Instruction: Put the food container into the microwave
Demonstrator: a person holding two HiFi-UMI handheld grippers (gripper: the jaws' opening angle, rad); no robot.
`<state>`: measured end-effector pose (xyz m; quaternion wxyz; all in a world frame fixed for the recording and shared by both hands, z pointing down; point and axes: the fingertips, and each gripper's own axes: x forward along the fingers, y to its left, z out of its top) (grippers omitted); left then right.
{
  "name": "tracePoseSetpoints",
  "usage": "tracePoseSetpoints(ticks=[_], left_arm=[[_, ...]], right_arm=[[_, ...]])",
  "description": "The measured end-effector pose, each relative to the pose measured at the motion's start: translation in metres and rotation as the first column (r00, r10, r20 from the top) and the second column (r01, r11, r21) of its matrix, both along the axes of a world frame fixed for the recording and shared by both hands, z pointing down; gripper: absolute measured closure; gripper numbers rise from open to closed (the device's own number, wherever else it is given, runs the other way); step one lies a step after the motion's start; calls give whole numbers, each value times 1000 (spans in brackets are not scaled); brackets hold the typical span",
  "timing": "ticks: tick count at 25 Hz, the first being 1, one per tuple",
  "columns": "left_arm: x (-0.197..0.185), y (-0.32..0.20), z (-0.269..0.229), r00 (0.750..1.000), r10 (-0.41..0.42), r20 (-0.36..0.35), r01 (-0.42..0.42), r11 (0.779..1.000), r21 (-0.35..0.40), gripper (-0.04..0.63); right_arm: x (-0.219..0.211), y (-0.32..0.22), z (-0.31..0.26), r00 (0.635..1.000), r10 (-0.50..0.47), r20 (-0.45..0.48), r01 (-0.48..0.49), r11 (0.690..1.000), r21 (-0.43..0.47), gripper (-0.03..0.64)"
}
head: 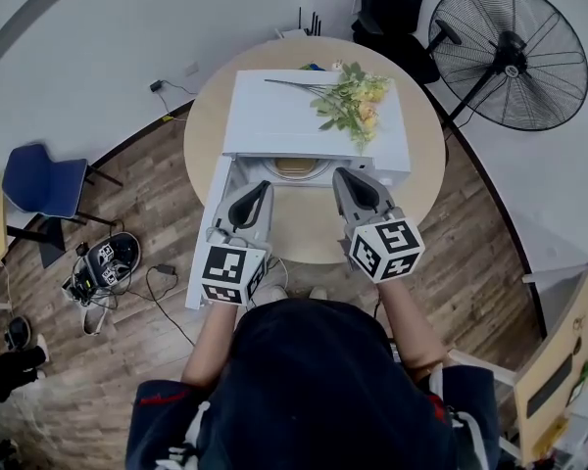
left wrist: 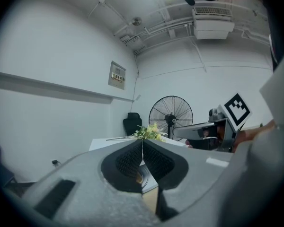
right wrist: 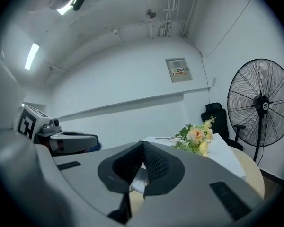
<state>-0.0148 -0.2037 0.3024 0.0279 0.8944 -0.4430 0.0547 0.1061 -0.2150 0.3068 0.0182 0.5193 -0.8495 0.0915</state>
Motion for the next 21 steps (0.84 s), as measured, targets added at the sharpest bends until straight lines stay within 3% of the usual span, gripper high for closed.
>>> tracePoseSetpoints(ticks=[21], left_arm=[[-5, 8, 12, 1000, -8, 27, 8, 1000, -15, 578]], right_arm=[[-3, 8, -1, 1000, -7, 1, 7, 1000, -2, 606]])
